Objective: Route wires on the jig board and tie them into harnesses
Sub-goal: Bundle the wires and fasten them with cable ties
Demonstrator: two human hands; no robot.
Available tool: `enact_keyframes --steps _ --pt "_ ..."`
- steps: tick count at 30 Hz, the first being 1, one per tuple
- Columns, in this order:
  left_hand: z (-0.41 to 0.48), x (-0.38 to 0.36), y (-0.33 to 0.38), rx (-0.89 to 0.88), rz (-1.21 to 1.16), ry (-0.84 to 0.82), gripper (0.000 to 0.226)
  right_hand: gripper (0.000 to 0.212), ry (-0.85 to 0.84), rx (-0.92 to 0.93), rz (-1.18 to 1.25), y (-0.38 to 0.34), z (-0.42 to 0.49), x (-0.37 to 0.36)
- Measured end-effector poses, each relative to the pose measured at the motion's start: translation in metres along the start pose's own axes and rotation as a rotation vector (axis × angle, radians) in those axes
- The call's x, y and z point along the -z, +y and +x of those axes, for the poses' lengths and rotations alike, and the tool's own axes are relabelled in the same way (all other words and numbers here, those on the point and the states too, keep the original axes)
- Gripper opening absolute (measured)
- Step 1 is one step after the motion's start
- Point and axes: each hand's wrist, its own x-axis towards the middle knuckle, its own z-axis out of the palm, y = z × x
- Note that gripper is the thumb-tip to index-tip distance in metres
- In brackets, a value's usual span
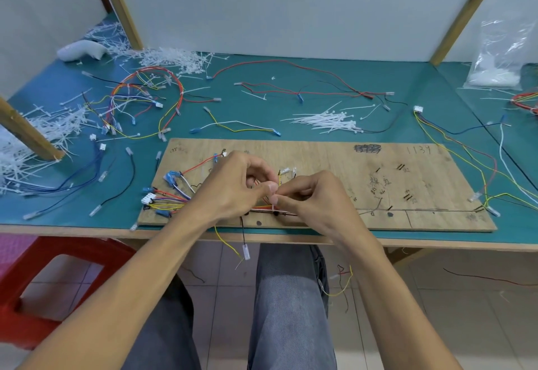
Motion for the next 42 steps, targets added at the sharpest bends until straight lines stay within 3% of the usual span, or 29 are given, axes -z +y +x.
enact_keyframes --steps 4,11,18,22,26,33,39,42 --pt "0.002 -0.004 0.008 0.019 0.093 0.033 0.018 0.007 -0.006 -0.049 0.0 0.001 0.0 0.002" --pt "0.01 -0.008 0.019 -0.059 0.056 0.227 0.025 0.007 -0.001 0.024 -0.24 0.001 0.004 0.001" --pt "-0.005 0.0 0.006 -0.078 -0.067 0.135 0.012 0.009 -0.04 0.13 -0.309 0.002 0.005 0.003" --pt "-0.01 -0.001 0.005 -0.118 0.089 0.099 0.008 0.003 -0.051 0.187 -0.352 0.002 0.003 0.002" --pt "-0.008 -0.016 0.01 -0.154 0.164 0.256 0.018 0.007 -0.091 0.223 -0.361 0.0 0.004 0.003" --pt "-0.003 -0.035 0.008 -0.117 0.075 0.473 0.02 0.007 -0.113 0.185 -0.35 -0.001 0.01 0.005" --pt "-0.007 -0.017 0.007 -0.098 0.213 0.314 0.007 0.011 -0.067 0.247 -0.516 -0.002 0.007 0.002" --pt "-0.016 -0.007 0.005 -0.076 0.363 0.205 0.024 0.025 0.027 0.274 -0.528 0.003 -0.002 0.012"
